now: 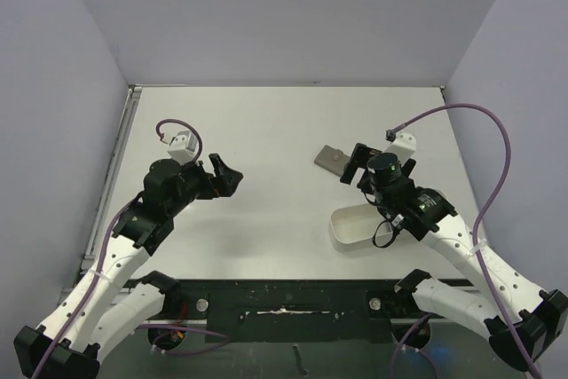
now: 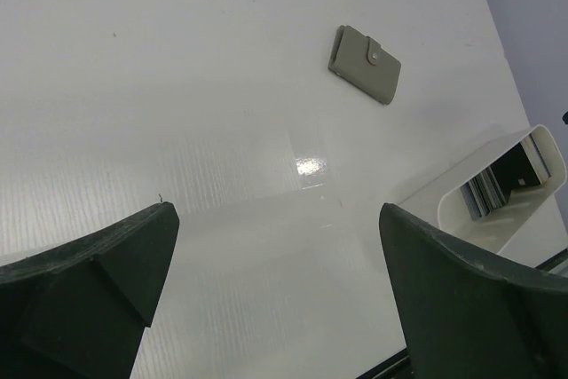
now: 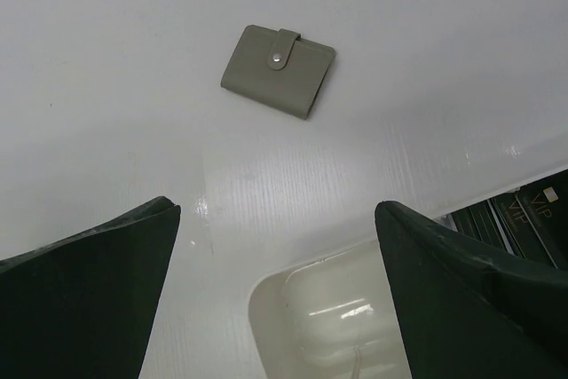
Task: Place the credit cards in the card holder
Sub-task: Move the card holder to the center of the board.
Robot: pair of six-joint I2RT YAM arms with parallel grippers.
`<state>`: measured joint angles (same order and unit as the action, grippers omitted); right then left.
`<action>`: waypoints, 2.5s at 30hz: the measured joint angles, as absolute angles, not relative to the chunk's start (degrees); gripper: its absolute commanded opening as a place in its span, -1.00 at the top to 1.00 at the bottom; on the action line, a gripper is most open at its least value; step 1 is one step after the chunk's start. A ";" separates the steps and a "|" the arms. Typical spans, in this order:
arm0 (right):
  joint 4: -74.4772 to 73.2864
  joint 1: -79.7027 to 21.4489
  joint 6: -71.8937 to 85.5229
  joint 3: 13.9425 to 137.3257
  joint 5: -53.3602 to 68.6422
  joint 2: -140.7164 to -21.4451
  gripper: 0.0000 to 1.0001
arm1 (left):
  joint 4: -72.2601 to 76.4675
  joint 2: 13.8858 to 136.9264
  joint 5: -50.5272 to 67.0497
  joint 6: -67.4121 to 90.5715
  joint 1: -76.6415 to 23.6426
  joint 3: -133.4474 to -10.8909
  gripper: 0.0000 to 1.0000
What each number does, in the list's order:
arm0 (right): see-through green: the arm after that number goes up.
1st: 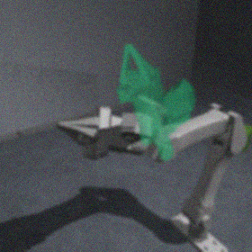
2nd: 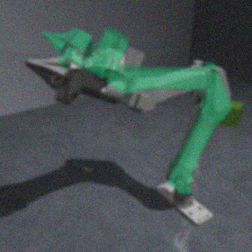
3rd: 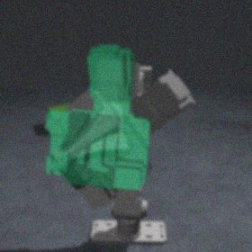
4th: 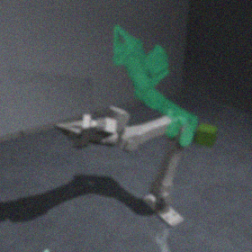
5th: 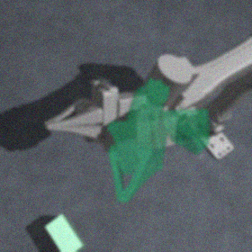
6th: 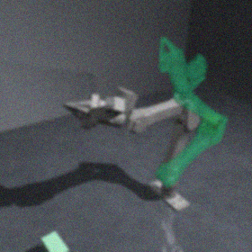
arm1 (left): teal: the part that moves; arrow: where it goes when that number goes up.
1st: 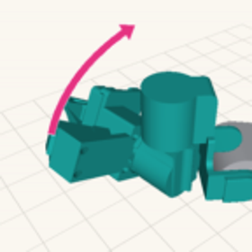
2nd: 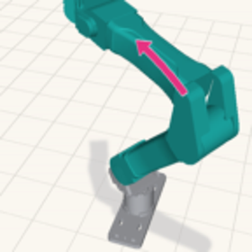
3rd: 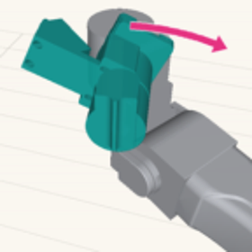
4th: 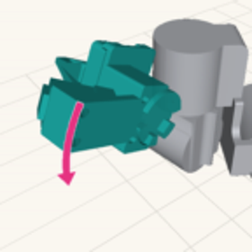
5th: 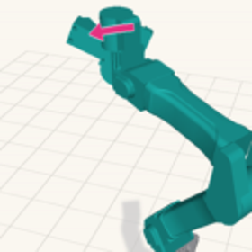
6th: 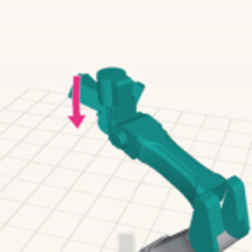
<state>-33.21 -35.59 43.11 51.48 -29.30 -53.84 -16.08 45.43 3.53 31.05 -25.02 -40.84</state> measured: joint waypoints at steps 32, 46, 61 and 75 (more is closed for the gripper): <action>-13.80 -15.09 30.26 56.01 -16.73 -83.74 -0.39 | -18.37 47.70 1.85 28.84 -25.02 -39.66 -0.95; -7.84 -10.94 31.40 65.30 -6.87 -101.08 -0.39 | -18.68 46.17 4.16 27.11 -25.04 -39.66 -0.95; -6.96 -13.89 20.93 70.04 10.15 -110.67 -0.25 | -18.96 44.58 4.69 26.24 -25.04 -39.20 -0.90; -8.84 -30.72 23.05 69.95 8.69 -110.76 -0.18 | -23.38 46.22 -1.26 25.82 -25.04 -39.24 -0.84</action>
